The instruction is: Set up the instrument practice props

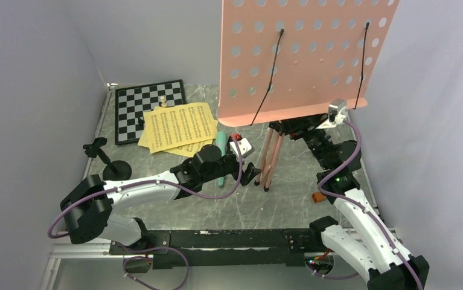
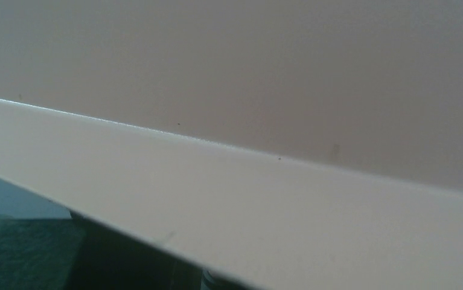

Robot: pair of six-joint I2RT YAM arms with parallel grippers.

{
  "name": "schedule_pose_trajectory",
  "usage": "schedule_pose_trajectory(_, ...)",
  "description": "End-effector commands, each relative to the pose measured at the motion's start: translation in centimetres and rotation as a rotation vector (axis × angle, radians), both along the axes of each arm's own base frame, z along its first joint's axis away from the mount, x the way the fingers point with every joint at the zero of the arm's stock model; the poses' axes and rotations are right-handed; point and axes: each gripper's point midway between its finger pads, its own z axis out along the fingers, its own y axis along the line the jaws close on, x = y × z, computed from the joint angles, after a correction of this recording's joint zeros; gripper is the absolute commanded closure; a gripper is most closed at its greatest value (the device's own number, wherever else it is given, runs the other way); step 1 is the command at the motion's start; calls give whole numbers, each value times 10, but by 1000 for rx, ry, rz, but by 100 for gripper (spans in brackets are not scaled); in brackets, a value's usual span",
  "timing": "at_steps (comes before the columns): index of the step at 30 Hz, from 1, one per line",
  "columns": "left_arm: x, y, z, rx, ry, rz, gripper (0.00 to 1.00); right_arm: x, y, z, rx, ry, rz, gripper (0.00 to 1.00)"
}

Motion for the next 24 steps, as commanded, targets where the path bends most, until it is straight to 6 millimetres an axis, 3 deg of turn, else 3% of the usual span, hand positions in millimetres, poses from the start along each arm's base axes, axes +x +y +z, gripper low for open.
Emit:
schedule_pose_trajectory(1, 2, -7, 12, -33, -90, -28, 17, -83, -31, 122, 166, -432, 1, 100)
schedule_pose_trajectory(12, -8, -20, 4, -44, -70, -115, 19, -95, -35, 126, 205, -445, 24, 100)
schedule_pose_trajectory(19, -12, -27, -2, -51, -21, -139, 30, -99, -33, 129, 207, -449, 43, 100)
schedule_pose_trajectory(24, -14, -31, -4, -52, -13, -160, 30, -104, -33, 131, 209, -458, 55, 100)
